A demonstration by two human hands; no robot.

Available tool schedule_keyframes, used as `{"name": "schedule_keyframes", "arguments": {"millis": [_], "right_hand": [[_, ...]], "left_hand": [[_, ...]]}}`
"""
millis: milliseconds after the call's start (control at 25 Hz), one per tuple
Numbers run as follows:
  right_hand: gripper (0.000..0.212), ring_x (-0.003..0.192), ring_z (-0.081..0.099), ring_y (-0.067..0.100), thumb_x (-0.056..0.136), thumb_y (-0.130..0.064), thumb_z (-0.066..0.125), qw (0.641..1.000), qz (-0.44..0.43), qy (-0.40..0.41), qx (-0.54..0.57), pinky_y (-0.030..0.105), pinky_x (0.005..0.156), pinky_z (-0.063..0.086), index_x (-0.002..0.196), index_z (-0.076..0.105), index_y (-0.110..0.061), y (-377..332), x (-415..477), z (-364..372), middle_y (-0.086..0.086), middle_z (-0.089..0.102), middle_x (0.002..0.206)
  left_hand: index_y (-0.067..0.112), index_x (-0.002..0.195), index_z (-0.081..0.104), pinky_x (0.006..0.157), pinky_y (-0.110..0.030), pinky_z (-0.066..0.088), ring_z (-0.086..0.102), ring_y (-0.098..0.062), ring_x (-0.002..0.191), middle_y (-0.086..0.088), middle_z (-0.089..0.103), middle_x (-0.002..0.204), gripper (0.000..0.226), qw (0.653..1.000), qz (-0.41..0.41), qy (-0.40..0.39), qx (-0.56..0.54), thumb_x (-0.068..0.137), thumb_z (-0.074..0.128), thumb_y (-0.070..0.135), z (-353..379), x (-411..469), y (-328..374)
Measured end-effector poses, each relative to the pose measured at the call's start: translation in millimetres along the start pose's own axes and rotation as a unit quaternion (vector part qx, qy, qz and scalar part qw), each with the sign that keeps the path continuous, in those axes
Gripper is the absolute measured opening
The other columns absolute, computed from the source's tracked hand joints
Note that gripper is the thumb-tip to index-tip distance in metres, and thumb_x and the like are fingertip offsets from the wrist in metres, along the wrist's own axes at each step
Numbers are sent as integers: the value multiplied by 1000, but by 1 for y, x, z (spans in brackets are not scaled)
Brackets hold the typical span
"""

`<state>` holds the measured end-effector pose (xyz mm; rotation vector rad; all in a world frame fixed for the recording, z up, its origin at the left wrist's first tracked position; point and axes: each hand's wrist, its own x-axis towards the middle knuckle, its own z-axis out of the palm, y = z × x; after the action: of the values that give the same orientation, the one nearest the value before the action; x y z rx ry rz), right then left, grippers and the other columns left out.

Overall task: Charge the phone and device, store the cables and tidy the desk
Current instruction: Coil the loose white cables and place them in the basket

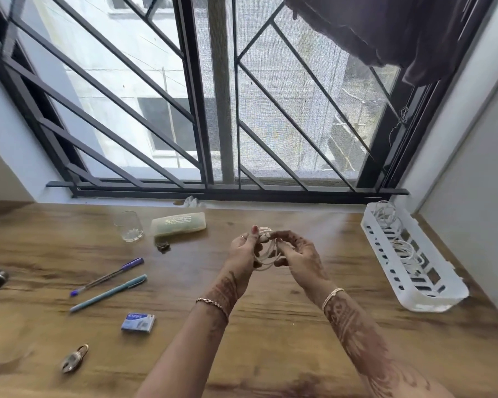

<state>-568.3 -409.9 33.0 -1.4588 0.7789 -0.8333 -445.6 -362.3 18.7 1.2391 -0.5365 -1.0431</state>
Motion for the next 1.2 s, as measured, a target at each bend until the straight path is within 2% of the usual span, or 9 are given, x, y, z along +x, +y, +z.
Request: {"name": "schedule_keyframes", "arguments": {"millis": [80,200,360,560,640,760,920,1040,1200], "right_hand": [[13,74,68,14,89,-22,63,1000,-1,-4,-6,26,65,55,97,72,-17,0,-2,3,3,74,84],[22,75,71,15,74,-47,74,994,-31,66,-86,36,73,58,87,73,-29,9,1,8,-2,75,78],[12,78,70,15,83,-33,70,990,-10,113,-79,41,77,57,90,69,-23,20,1,20,-1,73,83],[20,98,63,20,89,-40,61,981,24,171,-86,42,92,50,99,64,-23,40,-7,27,1,67,102],[10,89,65,13,87,-34,65,979,26,191,-63,34,86,53,92,65,-26,40,-9,22,-2,69,94],[3,67,61,-6,88,-21,67,980,23,198,-6,9,65,48,86,65,-23,34,-12,18,-7,67,80],[5,71,63,8,88,-16,65,975,43,200,89,21,68,51,85,65,-20,33,-15,16,-2,69,83],[4,69,63,13,89,-13,64,968,60,196,145,28,70,52,91,64,-15,27,-14,12,3,70,83],[6,58,57,14,90,-8,61,965,46,197,166,30,60,49,91,62,-14,16,-11,-3,5,64,76]], "left_hand": [[10,95,69,72,-36,48,58,-30,89,-19,64,98,34,1000,-3,10,0,94,53,40,1,-1,1],[5,101,66,83,-44,50,62,-31,90,-18,68,98,34,1000,-3,16,-6,96,50,35,7,-4,3],[7,110,62,91,-47,51,66,-32,99,-17,69,106,40,999,-22,36,6,96,47,41,6,-5,-5],[16,89,67,87,-41,53,67,-26,90,-15,71,96,36,997,-14,59,52,99,42,40,10,-11,-21],[11,91,68,85,-44,53,66,-29,89,-16,71,95,41,997,-32,58,45,98,42,41,10,-11,-26],[7,91,68,80,-44,51,63,-30,83,-18,69,90,40,998,-56,36,20,99,43,37,10,-10,-29],[11,85,69,67,-32,47,61,-19,69,-8,68,76,37,998,-55,12,27,99,44,35,18,-10,-29],[11,79,65,55,-27,37,48,-12,53,-1,58,61,41,998,-56,25,31,100,40,36,19,-16,-26],[11,73,52,47,-23,29,33,-9,45,2,43,54,34,998,-70,11,0,99,43,31,17,-26,-26]]}}
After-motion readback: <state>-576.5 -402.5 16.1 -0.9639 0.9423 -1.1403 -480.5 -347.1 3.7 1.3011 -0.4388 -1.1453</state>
